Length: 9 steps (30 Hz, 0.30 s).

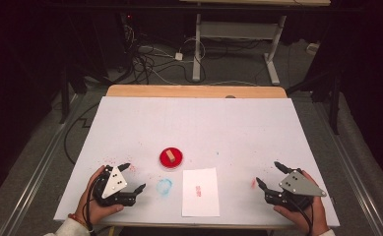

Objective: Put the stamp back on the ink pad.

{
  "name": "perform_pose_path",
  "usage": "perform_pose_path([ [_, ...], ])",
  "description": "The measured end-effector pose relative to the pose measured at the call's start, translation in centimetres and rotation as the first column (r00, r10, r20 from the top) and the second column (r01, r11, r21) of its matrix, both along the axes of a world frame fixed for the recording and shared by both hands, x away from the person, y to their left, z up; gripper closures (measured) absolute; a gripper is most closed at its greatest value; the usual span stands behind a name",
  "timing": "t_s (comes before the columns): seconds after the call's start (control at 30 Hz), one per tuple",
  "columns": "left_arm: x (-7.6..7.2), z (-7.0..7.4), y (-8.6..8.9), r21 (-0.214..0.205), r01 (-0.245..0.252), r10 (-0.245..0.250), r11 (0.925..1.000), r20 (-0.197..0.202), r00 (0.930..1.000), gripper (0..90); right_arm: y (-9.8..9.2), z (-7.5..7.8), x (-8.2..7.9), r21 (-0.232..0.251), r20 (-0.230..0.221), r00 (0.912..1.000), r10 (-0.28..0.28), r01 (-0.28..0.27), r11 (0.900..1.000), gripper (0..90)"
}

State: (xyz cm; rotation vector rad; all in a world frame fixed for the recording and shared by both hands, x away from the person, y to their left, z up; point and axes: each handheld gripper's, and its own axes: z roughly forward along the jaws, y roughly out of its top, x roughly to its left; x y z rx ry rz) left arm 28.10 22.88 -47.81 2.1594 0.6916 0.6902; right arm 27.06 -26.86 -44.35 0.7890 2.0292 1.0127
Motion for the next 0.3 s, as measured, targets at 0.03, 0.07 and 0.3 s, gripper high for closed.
perform_pose_path([
  [0.03, 0.03, -0.01, 0.0, -0.001, 0.002, -0.002, 1.0, -0.001, 1.0, 17.0, 0.02, -0.01, 0.0, 0.002, 0.001, 1.0, 0.0, 0.0, 1.0, 26.8],
  [0.07, 0.06, 0.01, 0.01, -0.004, 0.004, -0.004, 1.0, -0.005, 1.0, 17.0, 0.01, -0.02, -0.01, 0.001, 0.001, 1.0, -0.001, 0.001, 1.0, 26.8],
  [0.3, 0.24, 0.02, 0.02, -0.006, 0.006, -0.006, 1.0, -0.011, 0.9999, 17.0, -0.02, -0.07, 0.03, 0.007, 0.004, 0.9999, -0.013, 0.013, 0.9999, 26.9],
])
